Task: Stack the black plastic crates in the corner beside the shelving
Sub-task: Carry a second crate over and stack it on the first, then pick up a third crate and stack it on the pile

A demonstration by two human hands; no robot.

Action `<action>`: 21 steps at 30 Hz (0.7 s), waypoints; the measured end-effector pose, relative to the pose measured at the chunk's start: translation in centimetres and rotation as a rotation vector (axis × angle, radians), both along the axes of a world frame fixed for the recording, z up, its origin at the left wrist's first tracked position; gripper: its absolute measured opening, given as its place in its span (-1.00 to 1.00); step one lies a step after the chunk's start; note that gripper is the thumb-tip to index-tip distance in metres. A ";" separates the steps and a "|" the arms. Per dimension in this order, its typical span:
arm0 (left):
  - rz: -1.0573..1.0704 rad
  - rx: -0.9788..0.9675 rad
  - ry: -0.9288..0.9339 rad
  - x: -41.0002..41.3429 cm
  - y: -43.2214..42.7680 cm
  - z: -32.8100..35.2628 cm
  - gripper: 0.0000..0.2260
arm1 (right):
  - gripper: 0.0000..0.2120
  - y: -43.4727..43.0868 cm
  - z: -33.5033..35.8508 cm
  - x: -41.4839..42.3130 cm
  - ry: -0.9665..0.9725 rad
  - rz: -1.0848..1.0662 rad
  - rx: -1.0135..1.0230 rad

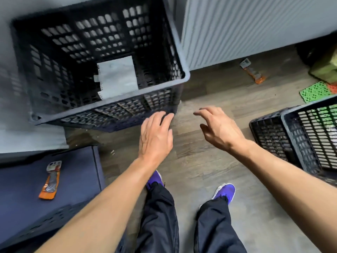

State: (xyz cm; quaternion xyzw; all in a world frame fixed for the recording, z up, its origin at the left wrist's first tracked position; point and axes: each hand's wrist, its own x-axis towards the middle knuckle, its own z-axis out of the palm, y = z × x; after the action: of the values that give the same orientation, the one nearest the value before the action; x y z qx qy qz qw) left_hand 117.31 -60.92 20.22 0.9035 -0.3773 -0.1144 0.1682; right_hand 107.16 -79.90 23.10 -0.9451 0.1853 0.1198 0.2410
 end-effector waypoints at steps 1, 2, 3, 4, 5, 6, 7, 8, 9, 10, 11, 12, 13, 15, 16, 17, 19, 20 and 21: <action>-0.019 0.024 0.020 -1.2 -0.8 -0.4 -0.56 | -0.56 -0.7 -0.3 -1.5 0.021 -0.010 0.018; -0.040 0.052 0.043 -2.5 -1.6 -0.8 -0.56 | -0.56 -1.3 -0.7 -3.1 0.045 -0.033 0.038; -0.064 0.080 0.068 -3.8 -2.4 -1.1 -0.56 | -0.56 -1.9 -1.2 -4.6 0.072 -0.061 0.060; -0.087 0.104 0.094 -4.9 -3.1 -1.3 -0.57 | -0.56 -2.3 -1.7 -6.1 0.102 -0.088 0.079; -0.116 0.128 0.116 -6.3 -4.1 -1.5 -0.57 | -0.56 -3.0 -2.1 -7.8 0.127 -0.117 0.098; -0.145 0.153 0.133 -7.7 -5.2 -1.7 -0.58 | -0.55 -3.6 -2.5 -9.7 0.151 -0.145 0.116; -0.177 0.178 0.143 -9.1 -6.4 -1.8 -0.58 | -0.55 -4.3 -2.9 -11.7 0.171 -0.176 0.134; -0.210 0.201 0.148 -10.6 -7.6 -1.9 -0.58 | -0.54 -5.1 -3.2 -13.7 0.191 -0.209 0.152; -0.237 0.217 0.153 -11.8 -8.5 -2.0 -0.58 | -0.54 -5.6 -3.5 -15.4 0.213 -0.238 0.170; -0.272 0.231 0.158 -13.4 -9.8 -2.0 -0.58 | -0.54 -6.5 -3.7 -17.5 0.236 -0.273 0.190; -0.310 0.245 0.162 -14.9 -11.2 -2.0 -0.57 | -0.54 -7.4 -3.9 -19.6 0.257 -0.307 0.208; -0.345 0.259 0.167 -16.4 -12.8 -2.0 -0.56 | -0.53 -8.4 -4.1 -21.7 0.272 -0.336 0.221; -0.376 0.275 0.171 -17.8 -14.3 -1.9 -0.55 | -0.53 -9.4 -4.2 -23.6 0.286 -0.362 0.230; -0.431 0.302 0.174 -20.6 -17.3 -1.8 -0.54 | -0.54 -11.3 -4.5 -26.9 0.308 -0.412 0.246; -0.464 0.314 0.178 -22.1 -18.9 -1.7 -0.54 | -0.53 -12.3 -4.6 -28.5 0.317 -0.443 0.255; -0.496 0.325 0.185 -23.5 -20.5 -1.7 -0.53 | -0.53 -13.2 -4.7 -30.1 0.323 -0.476 0.267; -0.558 0.339 0.225 -26.1 -23.1 -1.6 -0.53 | -0.53 -14.8 -4.9 -32.6 0.336 -0.537 0.292; -0.599 0.348 0.242 -27.5 -24.4 -1.6 -0.53 | -0.53 -15.5 -4.8 -33.9 0.342 -0.570 0.301; -0.643 0.359 0.253 -28.8 -25.6 -1.6 -0.52 | -0.53 -16.2 -4.8 -35.0 0.345 -0.598 0.305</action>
State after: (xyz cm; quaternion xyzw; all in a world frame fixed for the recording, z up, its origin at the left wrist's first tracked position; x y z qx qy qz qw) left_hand 88.53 -86.53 18.57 0.7329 -0.5917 -0.3357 0.0083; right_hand 72.12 -96.13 18.32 -0.7684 0.4708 0.2281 0.3686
